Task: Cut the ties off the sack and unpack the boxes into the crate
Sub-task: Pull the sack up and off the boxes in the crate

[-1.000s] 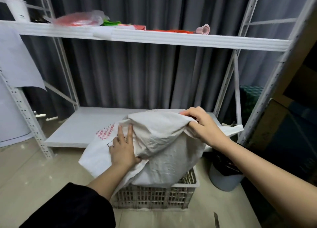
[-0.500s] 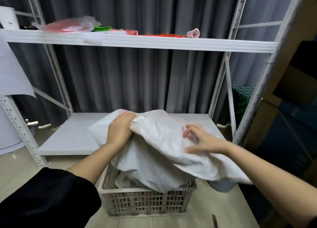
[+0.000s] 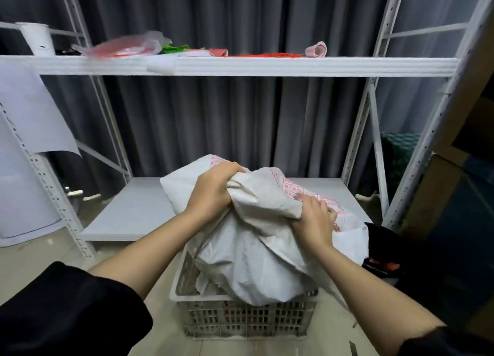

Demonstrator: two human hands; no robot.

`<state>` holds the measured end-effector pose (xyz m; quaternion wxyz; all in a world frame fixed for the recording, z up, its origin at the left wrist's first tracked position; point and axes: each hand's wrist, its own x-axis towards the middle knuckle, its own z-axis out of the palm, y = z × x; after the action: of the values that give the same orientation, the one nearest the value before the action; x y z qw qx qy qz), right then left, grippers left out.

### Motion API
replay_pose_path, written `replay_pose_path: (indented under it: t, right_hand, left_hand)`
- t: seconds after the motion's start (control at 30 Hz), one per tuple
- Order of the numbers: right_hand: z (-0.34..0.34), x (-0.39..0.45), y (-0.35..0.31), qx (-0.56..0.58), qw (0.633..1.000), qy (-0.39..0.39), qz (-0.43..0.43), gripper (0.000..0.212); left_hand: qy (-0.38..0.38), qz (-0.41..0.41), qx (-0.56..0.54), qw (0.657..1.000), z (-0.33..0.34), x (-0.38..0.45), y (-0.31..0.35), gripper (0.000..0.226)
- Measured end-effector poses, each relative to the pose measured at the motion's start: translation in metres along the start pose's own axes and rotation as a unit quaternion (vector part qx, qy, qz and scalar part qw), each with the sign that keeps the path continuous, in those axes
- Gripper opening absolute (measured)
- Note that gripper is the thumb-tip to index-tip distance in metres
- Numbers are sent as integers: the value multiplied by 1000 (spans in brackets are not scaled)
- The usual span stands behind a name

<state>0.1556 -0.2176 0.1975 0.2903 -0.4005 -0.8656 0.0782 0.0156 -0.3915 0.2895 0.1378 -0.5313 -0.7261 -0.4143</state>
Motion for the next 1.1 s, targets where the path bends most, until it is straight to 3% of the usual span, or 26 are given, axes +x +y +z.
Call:
replay_pose_path:
  t: [0.07, 0.13, 0.23, 0.3, 0.4, 0.47, 0.57, 0.63, 0.7, 0.8, 0.9, 1.0, 1.1]
  right_hand:
    - [-3, 11, -2, 7, 999, -1, -38, 24]
    - [-11, 20, -9, 34, 997, 16, -63, 15]
    - [-30, 35, -25, 43, 994, 43, -95, 16]
    - [-41, 45, -35, 30, 990, 59, -125, 18]
    - [-59, 55, -49, 30, 986, 82, -144, 16]
    - [-69, 58, -55, 12, 982, 96, -165, 15]
    - [-78, 60, -52, 10, 983, 93, -156, 19]
    - [-79, 59, -46, 22, 986, 87, -141, 19]
    - [-77, 58, -44, 45, 986, 76, -141, 18]
    - [-77, 54, -42, 132, 975, 52, -173, 23]
    - [-82, 47, -40, 201, 955, 27, -219, 20]
    - [-82, 40, -52, 241, 939, -21, -245, 15]
    - [-81, 37, -61, 259, 931, -55, -249, 16]
  left_hand:
    - [-37, 16, 78, 996, -9, 4, -5, 30]
    - [-80, -7, 163, 983, -20, 10, -18, 39]
    - [-246, -12, 254, 935, -30, 2, -38, 100]
    - [-293, -47, 203, 933, -28, -11, -40, 118]
    - [-216, -131, 12, 967, -17, -16, -28, 105]
    - [-198, -158, -68, 965, -16, -10, -17, 106]
    - [-275, -158, -155, 936, -30, 0, -2, 111]
    - [-288, -153, -179, 928, -36, 4, 6, 106]
    - [-251, -174, -136, 942, -32, 8, 6, 105]
    - [-245, -234, 32, 940, -15, 6, -9, 127]
    - [-173, -257, 114, 944, 3, -3, -20, 141]
    - [-164, -240, 151, 945, 14, -8, -17, 115]
    - [-133, -162, 201, 957, 16, -6, -18, 49]
